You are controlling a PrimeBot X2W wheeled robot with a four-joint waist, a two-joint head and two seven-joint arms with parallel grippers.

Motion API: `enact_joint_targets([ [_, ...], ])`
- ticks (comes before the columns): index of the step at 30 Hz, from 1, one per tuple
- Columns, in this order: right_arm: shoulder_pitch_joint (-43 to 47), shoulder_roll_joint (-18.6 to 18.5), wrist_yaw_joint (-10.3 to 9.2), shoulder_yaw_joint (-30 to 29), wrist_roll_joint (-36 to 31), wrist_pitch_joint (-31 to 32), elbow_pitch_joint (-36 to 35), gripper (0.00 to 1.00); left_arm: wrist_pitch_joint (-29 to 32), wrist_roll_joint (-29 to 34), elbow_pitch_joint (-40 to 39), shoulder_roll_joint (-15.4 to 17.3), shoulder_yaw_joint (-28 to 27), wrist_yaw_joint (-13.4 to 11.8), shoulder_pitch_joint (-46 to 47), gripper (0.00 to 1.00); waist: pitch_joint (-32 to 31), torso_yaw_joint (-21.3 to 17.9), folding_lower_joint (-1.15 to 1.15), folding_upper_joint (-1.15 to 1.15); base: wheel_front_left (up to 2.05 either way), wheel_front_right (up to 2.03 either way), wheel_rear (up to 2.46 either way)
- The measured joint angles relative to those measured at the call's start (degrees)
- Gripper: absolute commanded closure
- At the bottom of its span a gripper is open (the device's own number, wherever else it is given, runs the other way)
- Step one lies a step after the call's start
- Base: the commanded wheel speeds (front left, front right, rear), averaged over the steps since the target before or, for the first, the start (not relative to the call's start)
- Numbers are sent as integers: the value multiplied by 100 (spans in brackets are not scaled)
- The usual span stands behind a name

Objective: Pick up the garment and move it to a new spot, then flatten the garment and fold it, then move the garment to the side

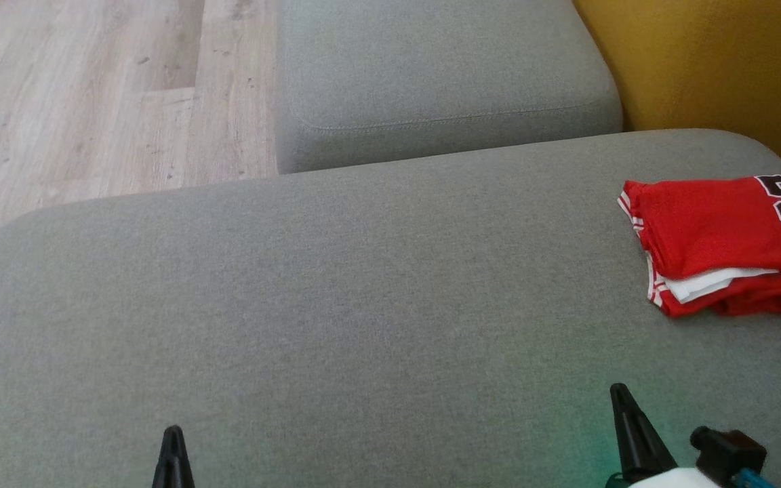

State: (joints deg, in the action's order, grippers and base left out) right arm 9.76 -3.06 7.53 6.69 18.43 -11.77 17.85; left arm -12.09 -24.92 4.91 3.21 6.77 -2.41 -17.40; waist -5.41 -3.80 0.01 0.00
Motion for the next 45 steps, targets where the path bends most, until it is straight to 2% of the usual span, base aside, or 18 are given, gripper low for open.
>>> enact_joint_targets([
  [45,-517,-41,0,-454,3256,643,-73,100,656,-2996,444,63,-312,400,838,100,241,163,0,0,0,0,0],
])
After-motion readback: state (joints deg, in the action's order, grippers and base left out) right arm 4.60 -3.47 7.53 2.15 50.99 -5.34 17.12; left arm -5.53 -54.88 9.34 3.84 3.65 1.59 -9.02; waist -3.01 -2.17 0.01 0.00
